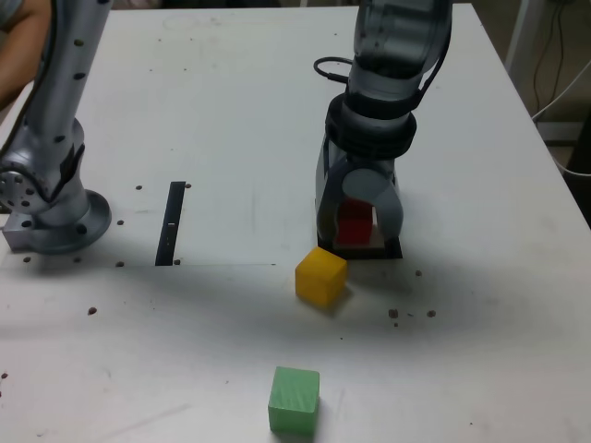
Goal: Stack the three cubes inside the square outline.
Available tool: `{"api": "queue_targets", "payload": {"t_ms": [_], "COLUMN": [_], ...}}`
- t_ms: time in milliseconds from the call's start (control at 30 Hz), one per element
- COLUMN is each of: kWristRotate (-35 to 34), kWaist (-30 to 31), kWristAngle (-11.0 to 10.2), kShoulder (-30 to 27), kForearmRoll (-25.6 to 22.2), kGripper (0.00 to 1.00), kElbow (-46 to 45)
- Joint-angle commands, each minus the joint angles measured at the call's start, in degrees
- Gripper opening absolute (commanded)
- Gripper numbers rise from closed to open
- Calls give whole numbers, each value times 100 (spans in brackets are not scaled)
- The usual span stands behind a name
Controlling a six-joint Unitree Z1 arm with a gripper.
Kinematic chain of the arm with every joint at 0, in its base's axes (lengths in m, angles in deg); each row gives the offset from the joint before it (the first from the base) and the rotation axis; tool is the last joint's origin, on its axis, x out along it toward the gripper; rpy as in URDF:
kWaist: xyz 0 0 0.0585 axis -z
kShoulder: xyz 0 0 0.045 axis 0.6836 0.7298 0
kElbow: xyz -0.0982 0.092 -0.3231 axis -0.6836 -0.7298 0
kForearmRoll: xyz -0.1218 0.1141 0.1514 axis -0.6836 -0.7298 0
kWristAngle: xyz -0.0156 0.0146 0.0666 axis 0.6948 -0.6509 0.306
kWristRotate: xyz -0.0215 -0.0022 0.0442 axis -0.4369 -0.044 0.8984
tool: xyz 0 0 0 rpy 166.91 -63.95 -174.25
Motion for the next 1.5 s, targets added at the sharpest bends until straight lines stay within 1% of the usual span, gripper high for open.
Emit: {"api": "queue_targets", "payload": {"t_ms": [0,67,267,333,533,833,1067,1200,1333,1467], "kWristRotate": [11,11,-1,-21,-85,-135,-146,-246,-323,-90], "kWaist": [-7,-7,-7,-7,-7,148,714,1131,1418,1630], "kWristAngle": [1,-1,-22,-59,-212,-254,-242,-192,-167,-164], "kShoulder": [53,61,17,-28,-249,-710,-1065,-1133,-1157,-1179], "kForearmRoll": [9,11,-22,-26,-112,-575,-806,-983,-1137,-1237], "kGripper": [70,74,95,99,99,99,99,99,99,99], "kElbow": [1,-1,-3,6,13,16,89,183,193,189]}}
